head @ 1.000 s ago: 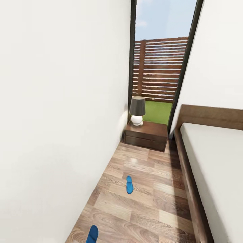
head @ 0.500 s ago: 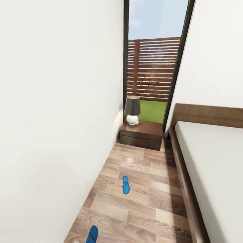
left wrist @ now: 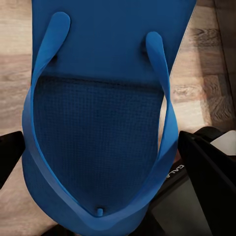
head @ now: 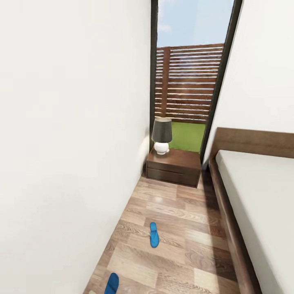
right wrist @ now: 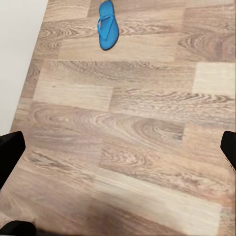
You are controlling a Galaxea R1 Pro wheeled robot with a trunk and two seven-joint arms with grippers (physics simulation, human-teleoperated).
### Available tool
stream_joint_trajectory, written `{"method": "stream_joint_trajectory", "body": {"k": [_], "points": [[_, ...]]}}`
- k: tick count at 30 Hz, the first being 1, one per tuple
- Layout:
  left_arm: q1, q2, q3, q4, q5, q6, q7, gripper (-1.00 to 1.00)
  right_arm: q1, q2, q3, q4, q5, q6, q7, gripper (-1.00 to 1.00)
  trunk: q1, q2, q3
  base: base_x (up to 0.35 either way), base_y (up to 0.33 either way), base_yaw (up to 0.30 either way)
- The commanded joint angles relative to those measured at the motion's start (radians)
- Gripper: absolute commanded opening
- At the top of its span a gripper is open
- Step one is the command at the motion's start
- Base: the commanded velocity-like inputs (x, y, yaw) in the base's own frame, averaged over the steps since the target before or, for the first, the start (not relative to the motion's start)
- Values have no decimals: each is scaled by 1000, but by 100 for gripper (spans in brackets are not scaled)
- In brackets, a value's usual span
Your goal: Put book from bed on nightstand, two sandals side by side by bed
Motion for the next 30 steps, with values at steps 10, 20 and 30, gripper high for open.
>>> {"method": "stream_joint_trajectory", "body": {"k": [10, 20, 30], "points": [[-1, 0, 9, 0, -10, -6, -2, -100, -1, 0, -2, 1, -5, 0, 5, 100, 1, 0, -1, 288, -33, 0], [-1, 0, 9, 0, -10, -6, -2, -100, -1, 0, -2, 2, -4, 0, 5, 100, 1, 0, -1, 239, -29, 0], [-1, -1, 8, 0, -10, -6, -2, -100, -1, 0, -2, 1, -4, 0, 5, 100, 1, 0, -1, 73, -1, 0]]}}
